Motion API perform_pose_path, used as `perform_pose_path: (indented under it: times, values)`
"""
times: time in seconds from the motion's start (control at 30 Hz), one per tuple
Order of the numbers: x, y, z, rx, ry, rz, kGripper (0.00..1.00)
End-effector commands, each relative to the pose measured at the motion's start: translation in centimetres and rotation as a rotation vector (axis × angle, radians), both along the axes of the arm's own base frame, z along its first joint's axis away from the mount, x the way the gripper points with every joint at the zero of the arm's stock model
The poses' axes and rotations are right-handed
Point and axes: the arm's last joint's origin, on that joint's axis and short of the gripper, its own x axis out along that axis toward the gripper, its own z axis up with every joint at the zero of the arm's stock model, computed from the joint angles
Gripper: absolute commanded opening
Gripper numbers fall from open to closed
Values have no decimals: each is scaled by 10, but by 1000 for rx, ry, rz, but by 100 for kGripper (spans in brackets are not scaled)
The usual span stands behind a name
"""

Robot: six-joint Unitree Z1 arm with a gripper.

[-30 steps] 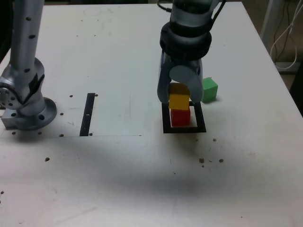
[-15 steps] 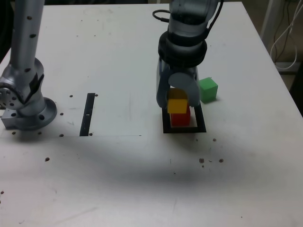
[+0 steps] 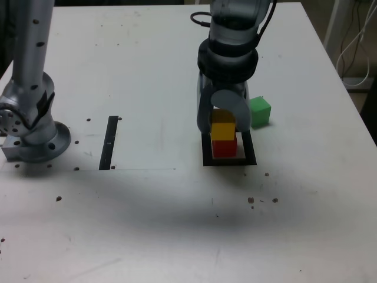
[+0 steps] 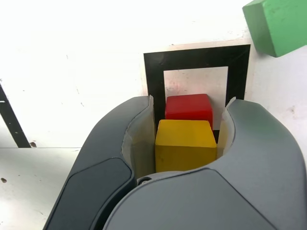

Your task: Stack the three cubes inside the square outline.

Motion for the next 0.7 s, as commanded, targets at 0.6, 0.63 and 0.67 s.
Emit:
perform_pose_path:
  times: [0.6,0.63,0.67]
  values:
    - [5,2,-9,7,12,-9,38]
    - [5,2,-10,8,13,-8,38]
    - [5,2,-10,9,14,-8,39]
